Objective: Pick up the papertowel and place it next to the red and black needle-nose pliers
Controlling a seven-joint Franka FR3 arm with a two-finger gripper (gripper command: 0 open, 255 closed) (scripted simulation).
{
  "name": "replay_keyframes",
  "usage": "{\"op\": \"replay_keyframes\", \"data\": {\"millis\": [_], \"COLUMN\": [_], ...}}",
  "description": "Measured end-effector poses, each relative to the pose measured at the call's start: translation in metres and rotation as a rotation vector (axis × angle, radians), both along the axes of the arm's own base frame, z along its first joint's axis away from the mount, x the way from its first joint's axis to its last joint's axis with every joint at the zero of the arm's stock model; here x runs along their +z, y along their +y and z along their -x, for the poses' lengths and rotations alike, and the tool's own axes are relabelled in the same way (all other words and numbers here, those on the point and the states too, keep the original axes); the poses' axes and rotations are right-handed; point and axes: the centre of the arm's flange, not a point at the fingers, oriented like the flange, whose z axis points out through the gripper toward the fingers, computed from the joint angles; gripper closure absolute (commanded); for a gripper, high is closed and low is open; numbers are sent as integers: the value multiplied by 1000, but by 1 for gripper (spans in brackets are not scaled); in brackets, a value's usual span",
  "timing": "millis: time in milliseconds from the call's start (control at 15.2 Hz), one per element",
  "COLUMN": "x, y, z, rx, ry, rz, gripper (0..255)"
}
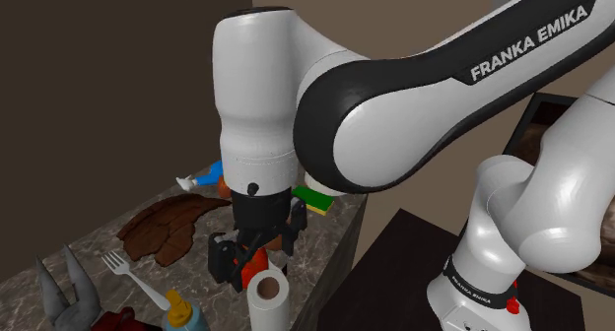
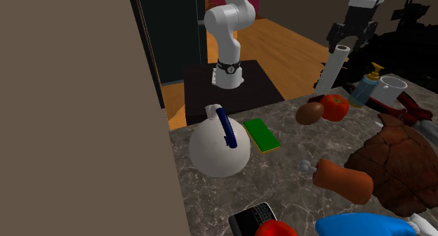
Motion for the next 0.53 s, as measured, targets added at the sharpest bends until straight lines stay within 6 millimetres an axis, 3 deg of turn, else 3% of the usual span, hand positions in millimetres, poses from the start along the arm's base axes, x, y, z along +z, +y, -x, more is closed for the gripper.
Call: {"op": "replay_keyframes", "data": {"millis": [198,528], "x": [29,34], "y": [1,0], "z": [-1,-1], "rx": [0,0], "ry": [0,1], "rz": [0,1], "gripper": [0,0]}}
